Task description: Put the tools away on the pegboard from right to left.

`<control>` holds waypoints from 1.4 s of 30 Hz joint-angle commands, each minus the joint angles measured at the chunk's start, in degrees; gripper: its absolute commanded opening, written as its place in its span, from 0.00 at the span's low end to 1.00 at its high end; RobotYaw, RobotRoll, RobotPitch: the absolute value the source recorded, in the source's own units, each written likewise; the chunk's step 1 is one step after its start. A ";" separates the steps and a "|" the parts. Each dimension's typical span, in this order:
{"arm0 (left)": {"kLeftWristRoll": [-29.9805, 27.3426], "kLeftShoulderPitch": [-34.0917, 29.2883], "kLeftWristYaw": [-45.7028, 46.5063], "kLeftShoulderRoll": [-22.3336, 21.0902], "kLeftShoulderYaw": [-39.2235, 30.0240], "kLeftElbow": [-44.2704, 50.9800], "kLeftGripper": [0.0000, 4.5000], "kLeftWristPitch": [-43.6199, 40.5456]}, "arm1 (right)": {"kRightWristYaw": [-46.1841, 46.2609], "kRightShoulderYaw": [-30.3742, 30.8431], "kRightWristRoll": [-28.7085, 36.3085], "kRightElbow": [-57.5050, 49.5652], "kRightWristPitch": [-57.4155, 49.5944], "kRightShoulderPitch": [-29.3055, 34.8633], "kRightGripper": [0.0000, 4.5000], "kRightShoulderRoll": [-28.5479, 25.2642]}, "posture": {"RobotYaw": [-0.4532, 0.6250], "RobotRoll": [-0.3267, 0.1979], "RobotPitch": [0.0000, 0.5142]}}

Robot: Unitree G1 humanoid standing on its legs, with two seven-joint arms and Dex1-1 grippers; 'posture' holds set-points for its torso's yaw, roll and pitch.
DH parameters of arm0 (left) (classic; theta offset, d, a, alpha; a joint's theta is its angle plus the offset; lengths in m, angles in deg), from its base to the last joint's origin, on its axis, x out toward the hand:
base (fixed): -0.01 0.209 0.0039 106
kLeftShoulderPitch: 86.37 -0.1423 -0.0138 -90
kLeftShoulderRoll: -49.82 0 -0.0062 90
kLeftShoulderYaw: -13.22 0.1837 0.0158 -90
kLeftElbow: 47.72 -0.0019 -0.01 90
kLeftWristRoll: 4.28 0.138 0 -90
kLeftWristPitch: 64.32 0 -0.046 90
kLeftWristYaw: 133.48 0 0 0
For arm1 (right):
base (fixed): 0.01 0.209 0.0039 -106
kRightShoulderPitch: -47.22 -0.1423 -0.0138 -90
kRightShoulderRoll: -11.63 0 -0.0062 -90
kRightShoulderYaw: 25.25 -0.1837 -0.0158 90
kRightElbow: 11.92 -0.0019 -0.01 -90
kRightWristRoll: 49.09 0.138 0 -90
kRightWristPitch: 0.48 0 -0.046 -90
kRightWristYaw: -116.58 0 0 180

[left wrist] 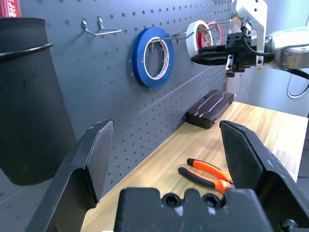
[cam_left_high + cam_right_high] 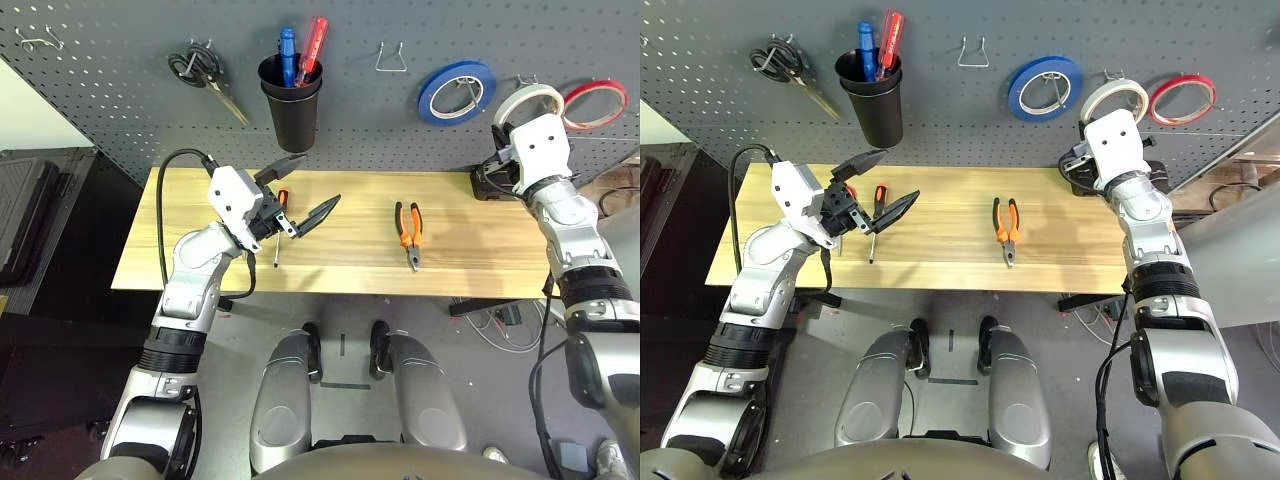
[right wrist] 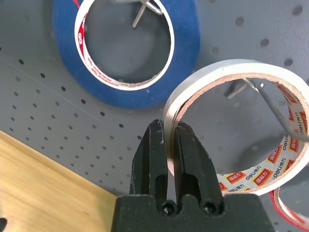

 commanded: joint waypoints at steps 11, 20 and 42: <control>-0.44 -1.25 -1.01 0.64 1.12 3.95 1.00 -1.87 | 3.07 1.75 -1.89 10.40 5.39 -5.54 0.29 -0.26 | 0.52 0.62 0.45; -0.20 -2.45 -1.33 0.65 1.30 4.40 1.00 -1.70 | -2.84 1.77 2.23 -7.46 20.09 5.53 1.00 -3.16 | 0.50 0.62 0.46; 3.43 -4.90 -2.60 -2.38 0.75 -0.49 1.00 2.84 | -12.63 0.64 13.49 -42.63 -23.45 30.59 1.00 -2.12 | 0.49 0.62 0.52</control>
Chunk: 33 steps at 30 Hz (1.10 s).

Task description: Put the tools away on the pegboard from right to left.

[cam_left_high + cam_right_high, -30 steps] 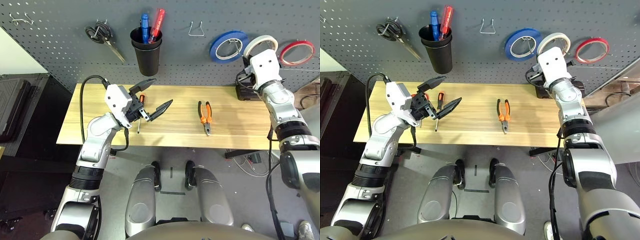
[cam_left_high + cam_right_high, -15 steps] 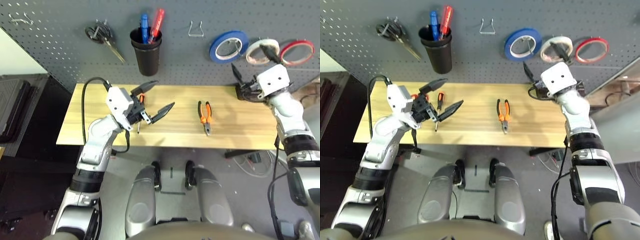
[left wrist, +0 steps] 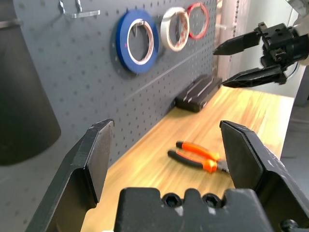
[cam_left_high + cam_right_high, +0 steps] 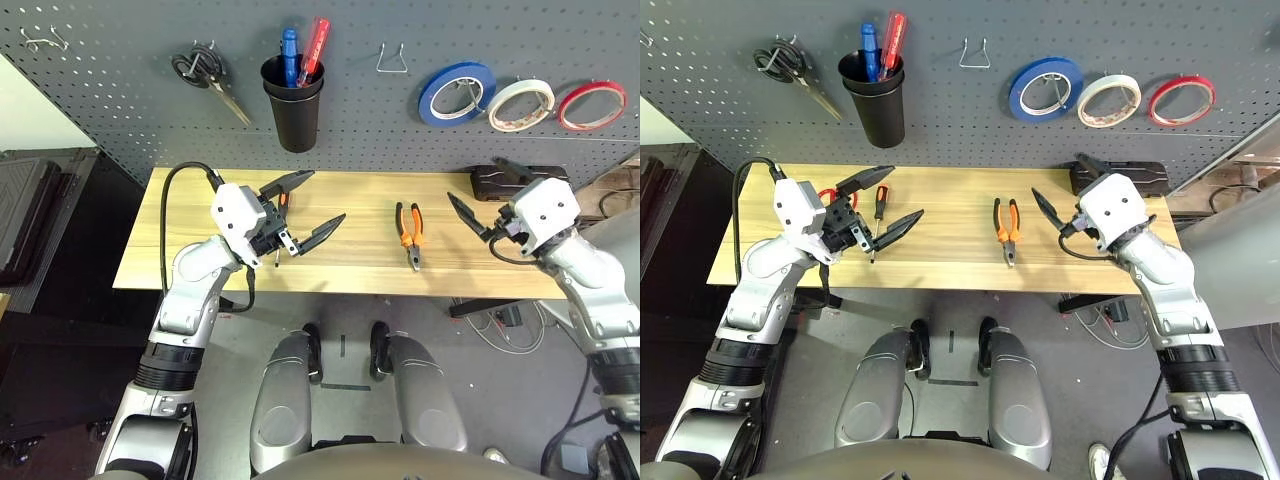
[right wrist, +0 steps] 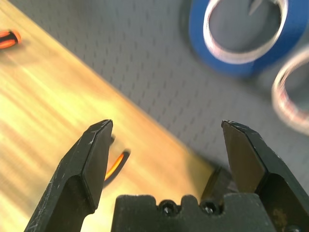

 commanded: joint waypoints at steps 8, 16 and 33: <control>2.12 -0.90 -0.52 -1.53 0.49 -2.43 1.00 1.66 | 3.99 -0.37 -1.07 0.21 -17.55 -3.93 1.00 0.93 | 0.49 0.62 0.53; 5.25 0.38 -1.14 -3.00 1.54 -6.43 1.00 2.75 | 4.64 2.04 -1.90 7.20 -34.82 -14.89 1.00 2.82 | 0.49 0.62 0.58; 5.41 2.27 -2.53 -3.76 1.81 -7.89 1.00 2.16 | 13.59 2.23 -2.15 17.53 -58.33 -29.73 1.00 15.34 | 0.50 0.62 0.67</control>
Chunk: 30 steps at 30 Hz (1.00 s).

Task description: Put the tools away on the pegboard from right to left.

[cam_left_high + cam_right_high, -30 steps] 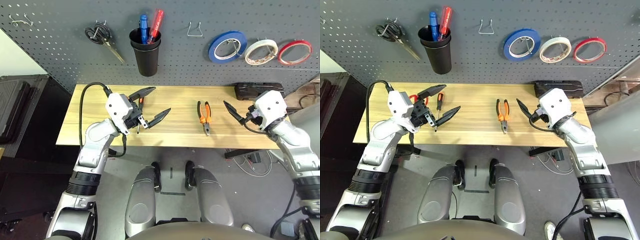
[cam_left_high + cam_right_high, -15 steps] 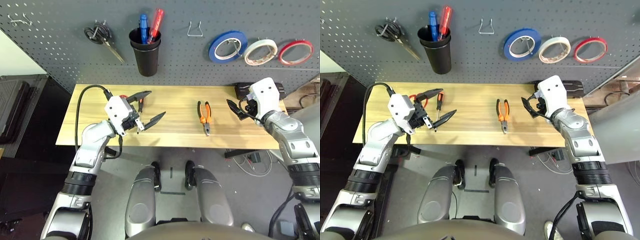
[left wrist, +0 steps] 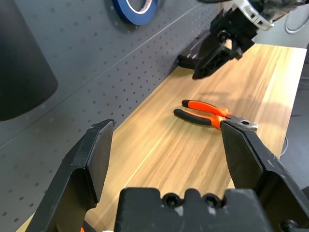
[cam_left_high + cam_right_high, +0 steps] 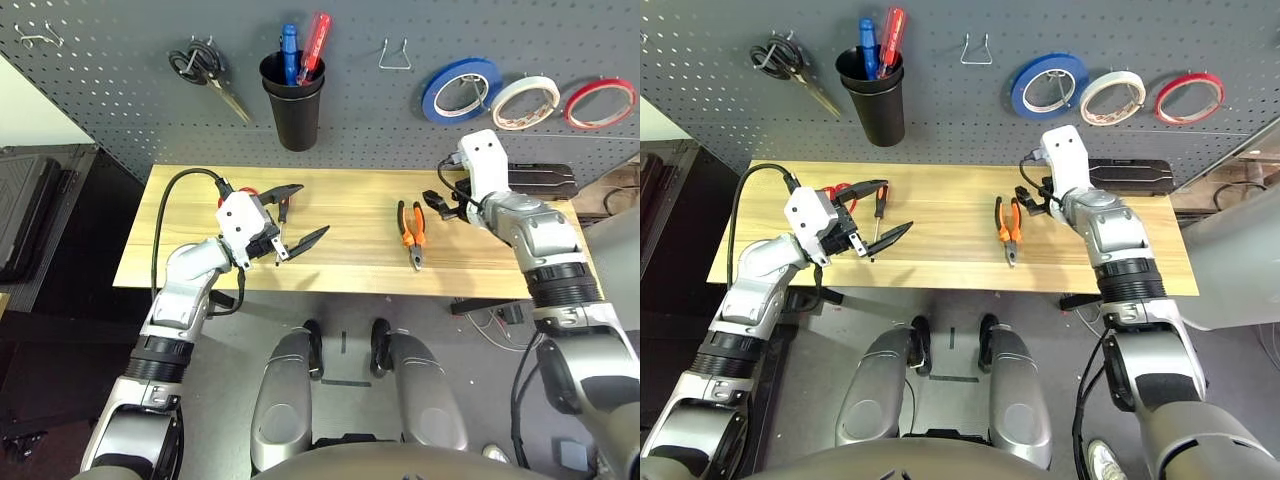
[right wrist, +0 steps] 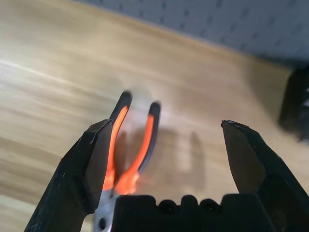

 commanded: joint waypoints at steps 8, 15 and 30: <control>0.82 0.49 -2.83 -1.33 1.45 -2.15 1.00 -0.27 | 7.10 -0.90 -0.60 9.85 -9.93 -5.30 1.00 6.14 | 0.51 0.62 0.70; 3.32 0.69 -3.85 -2.83 2.64 -4.56 1.00 1.90 | 6.92 0.32 -1.96 18.54 -6.44 -8.05 1.00 5.32 | 0.51 0.62 0.72; 5.67 1.44 -3.48 -3.71 3.31 -6.81 1.00 3.75 | 7.78 -0.69 -2.40 37.00 5.19 -15.08 1.00 8.36 | 0.54 0.62 0.77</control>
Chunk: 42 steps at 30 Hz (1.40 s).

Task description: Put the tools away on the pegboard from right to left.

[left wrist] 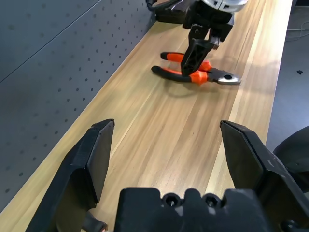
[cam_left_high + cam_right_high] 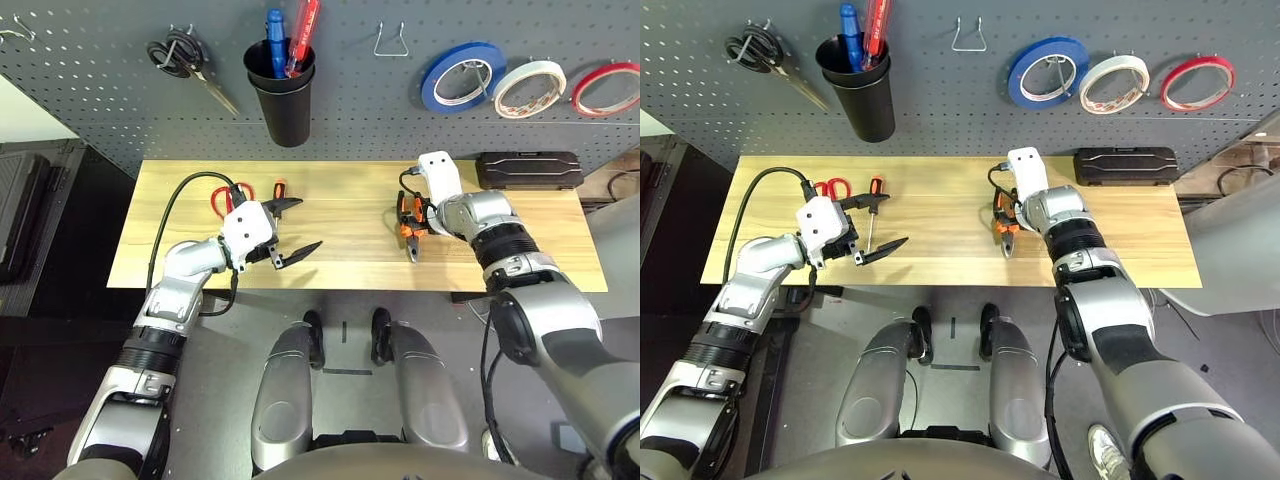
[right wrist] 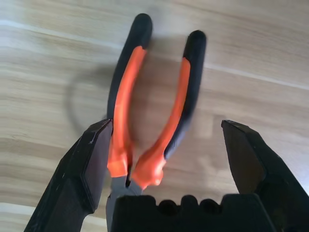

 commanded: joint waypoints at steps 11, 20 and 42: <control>0.03 -1.09 0.15 -0.05 0.17 0.85 1.00 -0.75 | -0.39 0.34 -0.74 0.51 0.11 -0.34 1.00 2.35 | 0.54 0.62 0.75; -0.20 -0.96 0.11 -0.04 0.10 0.86 1.00 -0.91 | -2.19 1.13 -1.09 -7.06 -5.09 -0.69 1.00 1.02 | 0.54 0.62 0.72; -1.04 -4.48 0.51 -0.27 -0.24 6.46 1.00 -4.77 | -4.51 4.67 -3.86 -2.00 -3.37 -0.46 1.00 0.41 | 0.56 0.62 0.75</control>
